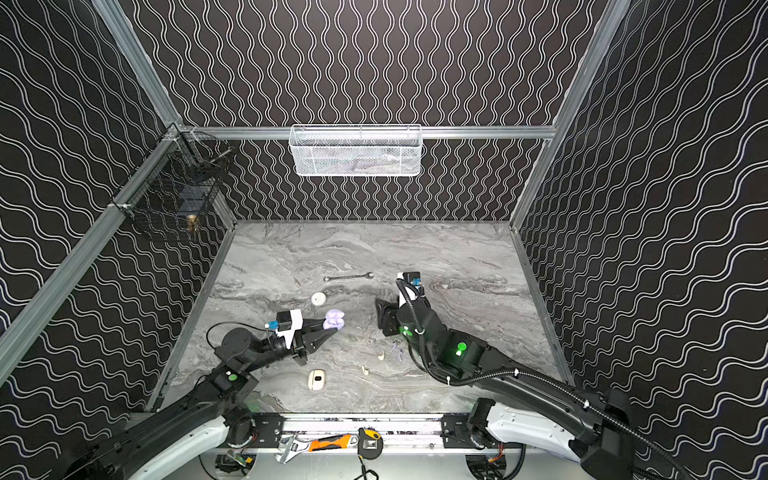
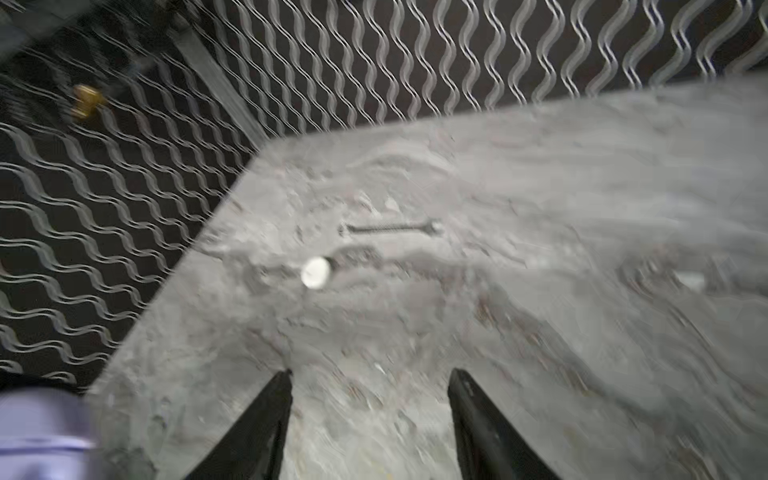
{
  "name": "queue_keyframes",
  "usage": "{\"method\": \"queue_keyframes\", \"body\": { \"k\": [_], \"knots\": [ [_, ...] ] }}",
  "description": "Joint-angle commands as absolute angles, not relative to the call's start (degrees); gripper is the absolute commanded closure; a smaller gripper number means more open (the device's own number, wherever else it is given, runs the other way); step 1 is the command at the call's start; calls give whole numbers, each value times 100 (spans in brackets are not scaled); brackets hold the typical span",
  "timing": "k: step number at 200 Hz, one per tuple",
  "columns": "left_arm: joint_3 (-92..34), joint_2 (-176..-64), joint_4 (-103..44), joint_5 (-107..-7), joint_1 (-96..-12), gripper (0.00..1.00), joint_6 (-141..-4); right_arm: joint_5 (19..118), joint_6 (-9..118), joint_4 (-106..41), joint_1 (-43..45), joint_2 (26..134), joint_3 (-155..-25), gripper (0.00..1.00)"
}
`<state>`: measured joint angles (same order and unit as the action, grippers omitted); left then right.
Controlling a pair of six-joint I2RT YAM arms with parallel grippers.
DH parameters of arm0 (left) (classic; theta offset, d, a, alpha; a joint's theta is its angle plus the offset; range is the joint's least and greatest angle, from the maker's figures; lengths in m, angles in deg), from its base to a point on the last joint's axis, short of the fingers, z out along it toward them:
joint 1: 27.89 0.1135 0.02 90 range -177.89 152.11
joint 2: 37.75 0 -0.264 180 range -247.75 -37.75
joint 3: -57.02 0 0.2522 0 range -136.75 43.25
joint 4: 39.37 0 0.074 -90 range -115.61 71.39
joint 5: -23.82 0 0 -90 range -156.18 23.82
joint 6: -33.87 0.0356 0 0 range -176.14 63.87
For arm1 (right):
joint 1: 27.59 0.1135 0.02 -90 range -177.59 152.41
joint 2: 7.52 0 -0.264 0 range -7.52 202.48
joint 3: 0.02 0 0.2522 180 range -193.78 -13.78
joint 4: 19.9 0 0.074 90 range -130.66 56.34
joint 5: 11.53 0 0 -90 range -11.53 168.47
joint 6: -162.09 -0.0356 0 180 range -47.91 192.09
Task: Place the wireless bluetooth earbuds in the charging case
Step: 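Release the case with the right gripper and lower it over the purple earbuds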
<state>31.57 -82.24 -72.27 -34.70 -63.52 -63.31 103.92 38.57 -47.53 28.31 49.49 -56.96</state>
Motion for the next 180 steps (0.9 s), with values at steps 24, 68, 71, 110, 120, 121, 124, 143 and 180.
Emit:
{"method": "queue_keyframes", "body": {
  "k": [24, 68, 71, 110, 120, 121, 124, 143, 180],
  "knots": [
    [3582, -9078, -9239, -3732, -6346, 100, -6657, 9371, 2839, -5692, 2614, 5213, -5112, 38],
    [3919, -9094, -9612, -3709, -6353, 100, -6152, 8741, 2918, -5606, 2457, 6052, -4898, 41],
    [3927, -9068, -9595, -3723, -6355, 100, -6142, 8735, 2918, -5627, 2441, 6109, -4909, 41],
    [3983, -8874, -9556, -3640, -6356, 100, -6066, 8527, 3188, -5679, 2330, 6800, -5111, 48],
    [3987, -8893, -9600, -3630, -6357, 100, -6070, 8478, 3233, -5745, 2335, 6961, -5216, 51],
    [3985, -8892, -9601, -3635, -6357, 100, -6070, 8474, 3239, -5751, 2332, 6967, -5222, 51],
    [3998, -8897, -9619, -3631, -6353, 100, -6068, 8465, 3244, -5768, 2337, 7013, -5249, 52],
    [3962, -8944, -9628, -3598, -6350, 100, -6075, 8416, 3314, -5872, 2330, 7180, -5367, 54],
    [3948, -8863, -9583, -3542, -6357, 100, -6080, 8548, 3315, -6121, 2335, 7318, -5473, 55]
  ]
}}
